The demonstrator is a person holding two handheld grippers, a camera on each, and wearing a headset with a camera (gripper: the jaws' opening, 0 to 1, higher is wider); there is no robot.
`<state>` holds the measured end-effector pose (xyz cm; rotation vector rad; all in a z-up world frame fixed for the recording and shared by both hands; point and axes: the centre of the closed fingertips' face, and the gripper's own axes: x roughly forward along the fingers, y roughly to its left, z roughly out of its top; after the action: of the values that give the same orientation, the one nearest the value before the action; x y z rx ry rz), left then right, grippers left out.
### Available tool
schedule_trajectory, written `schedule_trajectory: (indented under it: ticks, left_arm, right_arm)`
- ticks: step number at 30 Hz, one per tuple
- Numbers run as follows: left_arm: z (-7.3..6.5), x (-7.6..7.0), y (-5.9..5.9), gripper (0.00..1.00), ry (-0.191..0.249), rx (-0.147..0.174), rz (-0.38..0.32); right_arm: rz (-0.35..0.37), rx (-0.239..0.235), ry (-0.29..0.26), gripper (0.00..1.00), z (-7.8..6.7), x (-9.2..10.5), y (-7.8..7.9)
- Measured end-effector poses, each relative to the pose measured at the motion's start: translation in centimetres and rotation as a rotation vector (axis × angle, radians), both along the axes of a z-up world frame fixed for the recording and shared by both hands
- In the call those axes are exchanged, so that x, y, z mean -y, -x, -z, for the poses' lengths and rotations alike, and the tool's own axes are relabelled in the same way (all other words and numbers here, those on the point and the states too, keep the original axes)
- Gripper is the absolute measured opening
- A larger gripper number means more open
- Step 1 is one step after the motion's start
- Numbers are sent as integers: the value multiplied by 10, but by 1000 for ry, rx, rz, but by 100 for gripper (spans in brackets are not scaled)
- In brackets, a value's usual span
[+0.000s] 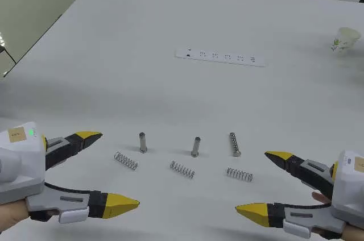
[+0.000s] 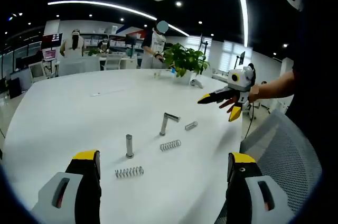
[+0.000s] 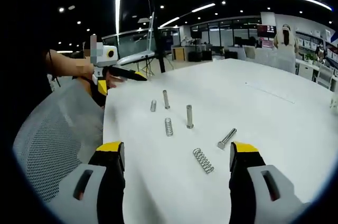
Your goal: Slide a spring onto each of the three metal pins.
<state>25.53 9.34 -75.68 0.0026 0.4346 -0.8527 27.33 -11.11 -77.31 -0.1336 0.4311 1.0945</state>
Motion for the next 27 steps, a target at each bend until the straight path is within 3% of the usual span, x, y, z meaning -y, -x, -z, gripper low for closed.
schedule_trajectory:
  ticks: [6, 27]
  left_arm:
    - [-3, -1, 0, 98, 17, -1, -7]
    - [1, -2, 1, 98, 11, -10, -6]
  right_arm:
    - [1, -6, -5, 81, 0, 0, 1]
    - [-2, -11, 4, 81, 3, 1, 1]
